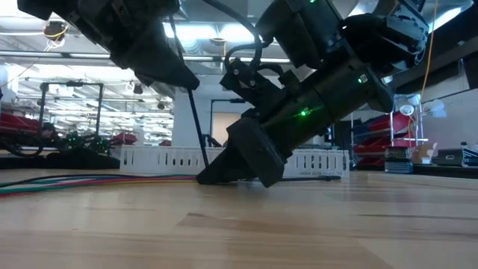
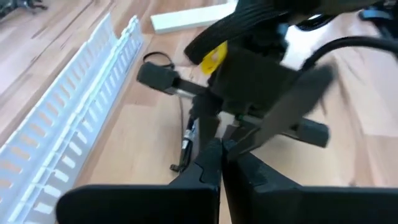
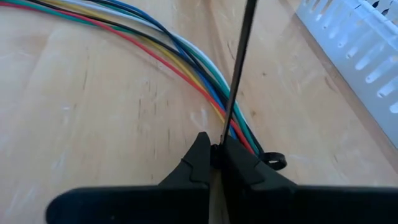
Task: Ziptie cables
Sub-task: Wrap the cables together using a black ziptie
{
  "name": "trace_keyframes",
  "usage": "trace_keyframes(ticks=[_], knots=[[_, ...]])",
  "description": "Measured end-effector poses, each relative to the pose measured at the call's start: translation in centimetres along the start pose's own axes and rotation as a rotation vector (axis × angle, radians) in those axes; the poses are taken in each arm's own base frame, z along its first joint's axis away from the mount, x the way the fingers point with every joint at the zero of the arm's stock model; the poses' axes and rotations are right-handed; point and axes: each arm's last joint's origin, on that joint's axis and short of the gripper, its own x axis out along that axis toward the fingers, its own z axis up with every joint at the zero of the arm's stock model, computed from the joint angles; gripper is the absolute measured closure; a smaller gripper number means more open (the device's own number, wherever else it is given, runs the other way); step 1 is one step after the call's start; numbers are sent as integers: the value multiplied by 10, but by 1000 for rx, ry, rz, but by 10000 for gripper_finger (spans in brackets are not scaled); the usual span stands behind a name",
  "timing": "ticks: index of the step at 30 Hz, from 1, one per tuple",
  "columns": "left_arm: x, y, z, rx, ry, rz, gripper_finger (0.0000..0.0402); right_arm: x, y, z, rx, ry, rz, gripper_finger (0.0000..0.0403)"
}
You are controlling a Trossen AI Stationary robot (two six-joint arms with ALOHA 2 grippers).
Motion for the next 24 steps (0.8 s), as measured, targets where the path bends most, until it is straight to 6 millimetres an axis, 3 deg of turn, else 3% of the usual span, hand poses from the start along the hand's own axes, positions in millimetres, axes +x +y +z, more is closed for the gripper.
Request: trace_keyframes(ticks=[16, 24], knots=[[-66, -8, 27, 58, -216, 80, 401, 1, -2, 1, 5, -7, -14, 388], [-65, -2, 24, 6, -155, 125, 388, 1, -1, 1, 14, -29, -11, 388]])
